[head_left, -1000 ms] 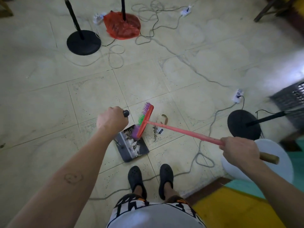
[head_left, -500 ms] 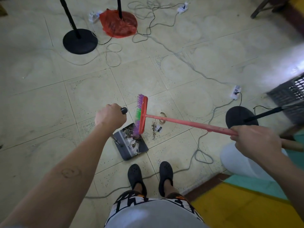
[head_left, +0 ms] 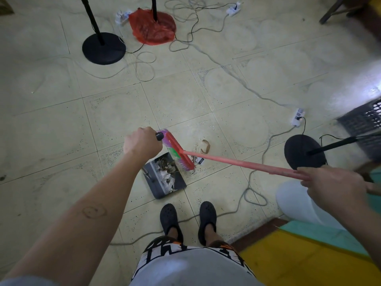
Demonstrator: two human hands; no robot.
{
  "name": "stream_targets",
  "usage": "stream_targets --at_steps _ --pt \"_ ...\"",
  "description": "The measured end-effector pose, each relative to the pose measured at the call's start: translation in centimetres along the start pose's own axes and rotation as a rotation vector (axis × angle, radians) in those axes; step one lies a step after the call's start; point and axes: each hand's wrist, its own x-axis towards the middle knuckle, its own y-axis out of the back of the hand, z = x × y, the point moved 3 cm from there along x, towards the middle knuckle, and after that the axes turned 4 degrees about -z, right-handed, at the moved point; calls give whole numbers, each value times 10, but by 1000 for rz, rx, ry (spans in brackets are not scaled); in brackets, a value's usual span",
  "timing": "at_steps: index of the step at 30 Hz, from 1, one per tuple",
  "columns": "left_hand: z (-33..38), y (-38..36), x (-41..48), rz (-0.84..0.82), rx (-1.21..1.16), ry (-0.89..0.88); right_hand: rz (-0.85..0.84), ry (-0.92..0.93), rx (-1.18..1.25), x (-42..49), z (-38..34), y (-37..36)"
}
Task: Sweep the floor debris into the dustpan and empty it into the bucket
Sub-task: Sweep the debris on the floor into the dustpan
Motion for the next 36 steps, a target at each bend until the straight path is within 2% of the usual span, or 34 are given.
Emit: stream_targets --at_steps 3,9,13,17,24,30,33,36 --pt "1 0 -1 -4 6 -6 -60 -63 120 1 3 -3" --pt "4 -2 -6 -10 29 -20 -78 -66 101 7 5 -5" --pt "3 -4 -7 0 30 -23 -27 -84 38 15 -1 -10" --pt "2 -6 -9 10 29 -17 -54 -141 104 21 6 -13" --pt "10 -6 -11 12 20 -33 -110 -293 349 42 30 -39" --pt "13 -6 -11 6 -12 -17 -389 -368 761 82 12 -107" --pt "15 -7 -9 8 -17 -10 -447 -448 1039 100 -6 -125" --pt "17 -9 -6 -20 -5 12 -518 -472 1113 107 -31 -119"
